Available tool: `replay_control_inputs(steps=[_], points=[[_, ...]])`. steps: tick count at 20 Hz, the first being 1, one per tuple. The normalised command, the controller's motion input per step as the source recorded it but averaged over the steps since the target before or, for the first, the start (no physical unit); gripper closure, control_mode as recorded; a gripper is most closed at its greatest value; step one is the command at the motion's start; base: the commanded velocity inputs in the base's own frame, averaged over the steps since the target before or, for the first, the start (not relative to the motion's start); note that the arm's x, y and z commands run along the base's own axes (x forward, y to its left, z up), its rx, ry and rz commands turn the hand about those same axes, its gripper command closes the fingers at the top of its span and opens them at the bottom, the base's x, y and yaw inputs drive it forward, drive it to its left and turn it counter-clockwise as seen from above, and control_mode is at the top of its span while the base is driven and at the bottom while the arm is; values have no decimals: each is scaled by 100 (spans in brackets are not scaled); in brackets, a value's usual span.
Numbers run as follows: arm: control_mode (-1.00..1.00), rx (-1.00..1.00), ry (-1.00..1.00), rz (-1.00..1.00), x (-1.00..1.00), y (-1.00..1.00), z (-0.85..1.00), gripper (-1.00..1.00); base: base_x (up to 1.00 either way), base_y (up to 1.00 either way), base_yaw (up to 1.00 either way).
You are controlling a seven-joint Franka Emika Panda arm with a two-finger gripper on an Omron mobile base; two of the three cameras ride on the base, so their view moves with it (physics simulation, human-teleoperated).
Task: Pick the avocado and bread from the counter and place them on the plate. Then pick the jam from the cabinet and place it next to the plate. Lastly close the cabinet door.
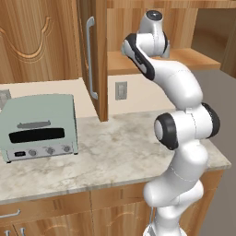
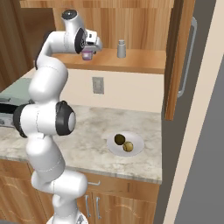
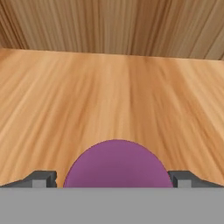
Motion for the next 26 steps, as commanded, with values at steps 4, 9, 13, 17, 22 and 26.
replay_control_inputs(steps=[4,9,13,17,22,26], points=[[-100,0,0,-1,14,0,-8,-100,0,0,0],[-100,0,0,-3,0,4,0,100,0,0,0],[-100,0,0,-10,-46,-1,0,100,0,0,0],[-100,0,0,-14,-63,-4,0,100,0,0,0],[-100,2,0,-19,-88,-7,0,100,0,0,0],[-100,2,-1,-20,-99,-4,0,100,0,0,0]])
